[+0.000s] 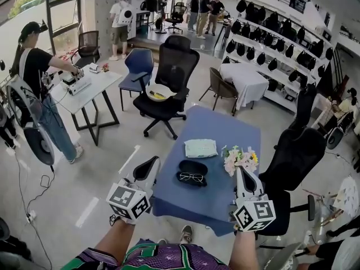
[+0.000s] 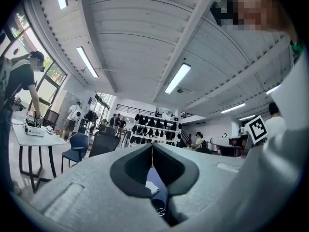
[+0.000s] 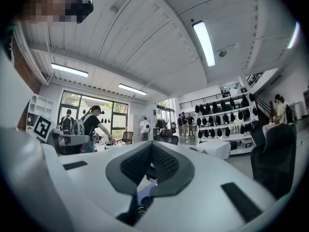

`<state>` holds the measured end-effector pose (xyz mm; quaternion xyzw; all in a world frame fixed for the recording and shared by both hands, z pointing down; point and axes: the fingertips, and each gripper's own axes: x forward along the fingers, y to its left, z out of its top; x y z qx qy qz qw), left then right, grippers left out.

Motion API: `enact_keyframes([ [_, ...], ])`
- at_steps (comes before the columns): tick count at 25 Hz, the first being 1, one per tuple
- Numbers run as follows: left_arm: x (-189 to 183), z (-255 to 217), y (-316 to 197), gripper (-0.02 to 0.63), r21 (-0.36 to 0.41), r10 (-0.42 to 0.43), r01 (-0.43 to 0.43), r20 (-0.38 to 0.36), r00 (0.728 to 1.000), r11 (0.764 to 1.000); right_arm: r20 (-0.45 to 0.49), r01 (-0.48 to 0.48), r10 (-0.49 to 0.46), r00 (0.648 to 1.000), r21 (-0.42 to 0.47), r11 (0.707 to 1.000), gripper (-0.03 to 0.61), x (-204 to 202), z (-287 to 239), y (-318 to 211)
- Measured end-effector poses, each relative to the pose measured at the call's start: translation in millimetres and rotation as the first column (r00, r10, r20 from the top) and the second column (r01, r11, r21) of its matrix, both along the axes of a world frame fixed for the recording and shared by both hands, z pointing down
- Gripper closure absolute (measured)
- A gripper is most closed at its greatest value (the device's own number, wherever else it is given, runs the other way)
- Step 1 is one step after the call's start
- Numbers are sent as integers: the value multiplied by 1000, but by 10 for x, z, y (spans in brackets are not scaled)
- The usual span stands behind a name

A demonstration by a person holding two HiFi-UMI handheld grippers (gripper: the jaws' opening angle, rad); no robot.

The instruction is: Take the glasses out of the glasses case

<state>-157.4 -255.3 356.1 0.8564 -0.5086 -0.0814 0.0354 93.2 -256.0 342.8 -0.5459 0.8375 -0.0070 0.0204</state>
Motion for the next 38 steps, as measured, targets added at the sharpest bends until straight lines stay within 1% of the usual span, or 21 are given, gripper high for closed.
enact_keyframes([
  [5, 187, -58, -192, 598, 14, -10, 10, 8, 1000, 1000, 8, 30, -30, 1000, 15, 999, 575, 105, -58, -284],
  [8, 318, -52, -288, 598, 12, -7, 6, 8, 1000, 1000, 9, 43, -43, 999, 10, 999, 575, 170, -47, -392],
  [12, 464, -28, -386, 598, 20, -6, 6, 27, 1000, 1000, 5, 63, -63, 998, 4, 998, 575, 238, -11, -517],
  [19, 634, 45, -458, 597, 24, -13, 12, 47, 999, 1000, 10, 90, -89, 996, -11, 996, 575, 303, 72, -622],
  [23, 687, 57, -480, 597, 40, -9, 7, 56, 998, 999, 9, 94, -94, 996, -26, 995, 575, 322, 156, -662],
  [25, 700, 52, -494, 586, 47, -7, 4, 52, 999, 999, 7, 91, -91, 996, -32, 995, 575, 342, 188, -666],
  [28, 769, 30, -501, 528, 49, 24, -27, 54, 998, 998, 8, 83, -83, 997, -35, 996, 575, 384, 196, -653],
  [29, 795, 32, -501, 518, 49, 33, -36, 62, 998, 998, 7, 82, -82, 997, -35, 996, 575, 394, 199, -641],
  [32, 860, 94, -543, 517, 42, 51, -55, 95, 994, 998, 3, 80, -80, 997, -34, 996, 575, 412, 214, -626],
  [35, 946, 252, -610, 517, 7, 80, -82, 126, 989, 997, -4, 75, -75, 997, -37, 996, 575, 441, 251, -625],
  [38, 1040, 465, -693, 517, -33, 110, -106, 173, 979, 994, -21, 67, -68, 997, -41, 997, 575, 473, 302, -664],
])
